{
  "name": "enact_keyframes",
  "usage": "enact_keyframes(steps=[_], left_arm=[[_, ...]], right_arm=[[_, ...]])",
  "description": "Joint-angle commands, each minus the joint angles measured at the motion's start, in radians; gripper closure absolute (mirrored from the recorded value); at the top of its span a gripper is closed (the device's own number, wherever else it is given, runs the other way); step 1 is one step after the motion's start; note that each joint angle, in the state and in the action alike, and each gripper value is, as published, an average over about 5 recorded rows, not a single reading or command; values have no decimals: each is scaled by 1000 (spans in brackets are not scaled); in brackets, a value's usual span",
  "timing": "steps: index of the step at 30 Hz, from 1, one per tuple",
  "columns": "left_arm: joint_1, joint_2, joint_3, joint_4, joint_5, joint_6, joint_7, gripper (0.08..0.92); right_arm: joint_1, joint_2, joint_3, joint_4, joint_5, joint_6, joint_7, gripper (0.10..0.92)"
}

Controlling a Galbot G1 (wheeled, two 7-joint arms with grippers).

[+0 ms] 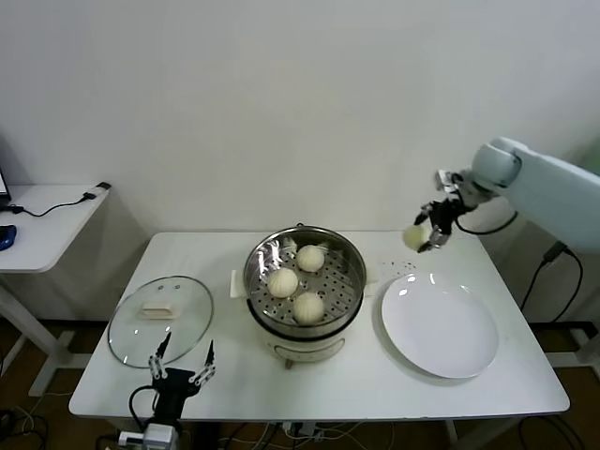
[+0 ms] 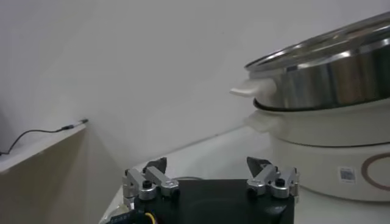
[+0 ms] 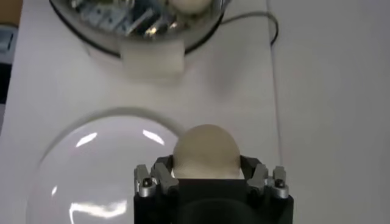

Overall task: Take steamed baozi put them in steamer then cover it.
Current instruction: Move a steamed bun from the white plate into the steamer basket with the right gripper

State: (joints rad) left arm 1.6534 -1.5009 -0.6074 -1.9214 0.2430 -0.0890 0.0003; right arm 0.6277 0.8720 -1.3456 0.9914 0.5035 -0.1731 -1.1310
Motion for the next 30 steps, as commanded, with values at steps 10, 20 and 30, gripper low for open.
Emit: enact_keyframes(steps=[10,20,30], left_arm=[[-11,20,19,12,-20,-3,4,177],[-16,34,9,12,-34,-2,3,177],[-22,32,8,23,-35,-2,3,177]], right_arm=[[207,329,-319,97,390,-101,77,311],[109,360,-334,127,375,-120,121,311],[44,350,-351,130,328,-120,131,312]])
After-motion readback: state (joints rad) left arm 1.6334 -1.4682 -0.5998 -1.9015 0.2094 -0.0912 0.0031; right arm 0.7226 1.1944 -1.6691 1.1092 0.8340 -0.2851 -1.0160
